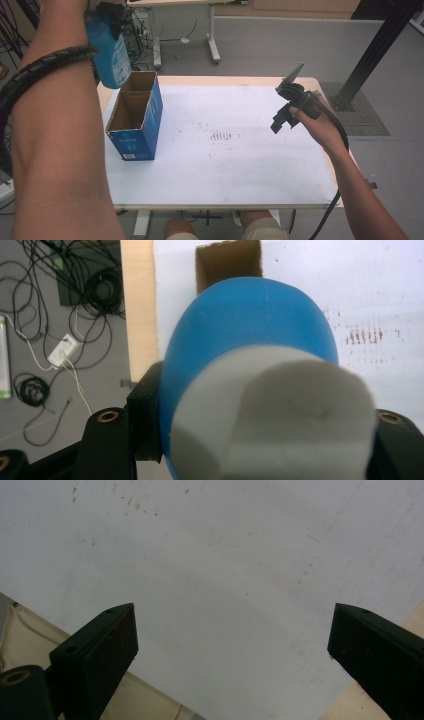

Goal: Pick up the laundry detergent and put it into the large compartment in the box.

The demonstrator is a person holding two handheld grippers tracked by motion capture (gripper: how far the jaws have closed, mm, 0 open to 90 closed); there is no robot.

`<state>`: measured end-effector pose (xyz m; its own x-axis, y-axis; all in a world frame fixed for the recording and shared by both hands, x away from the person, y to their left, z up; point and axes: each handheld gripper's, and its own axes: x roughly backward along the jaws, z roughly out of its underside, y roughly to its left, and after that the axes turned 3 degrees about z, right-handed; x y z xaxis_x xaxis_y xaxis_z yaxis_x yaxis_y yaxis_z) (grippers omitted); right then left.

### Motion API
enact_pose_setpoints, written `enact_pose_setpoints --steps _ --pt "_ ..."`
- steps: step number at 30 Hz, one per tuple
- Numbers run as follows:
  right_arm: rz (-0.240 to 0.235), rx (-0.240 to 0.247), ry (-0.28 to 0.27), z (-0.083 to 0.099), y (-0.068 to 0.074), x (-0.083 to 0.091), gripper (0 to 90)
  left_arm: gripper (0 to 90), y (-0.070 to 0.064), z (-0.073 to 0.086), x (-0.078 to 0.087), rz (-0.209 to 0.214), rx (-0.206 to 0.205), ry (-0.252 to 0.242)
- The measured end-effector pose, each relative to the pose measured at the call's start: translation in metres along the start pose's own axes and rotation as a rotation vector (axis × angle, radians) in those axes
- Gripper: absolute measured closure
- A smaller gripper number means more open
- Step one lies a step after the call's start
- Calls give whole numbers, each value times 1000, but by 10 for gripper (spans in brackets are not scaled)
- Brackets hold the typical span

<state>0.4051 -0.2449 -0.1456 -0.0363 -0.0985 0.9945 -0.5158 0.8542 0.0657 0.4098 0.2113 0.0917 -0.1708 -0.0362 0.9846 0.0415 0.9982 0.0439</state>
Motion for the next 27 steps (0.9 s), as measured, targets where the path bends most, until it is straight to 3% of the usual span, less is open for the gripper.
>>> enact_pose_setpoints --steps 9,27 --pt "-6 2 2 -1 -1 -3 61 374 7 2 2 17 59 -20" --pt "-3 0 0 1 -2 -2 61 374 9 0 -4 22 80 -27"
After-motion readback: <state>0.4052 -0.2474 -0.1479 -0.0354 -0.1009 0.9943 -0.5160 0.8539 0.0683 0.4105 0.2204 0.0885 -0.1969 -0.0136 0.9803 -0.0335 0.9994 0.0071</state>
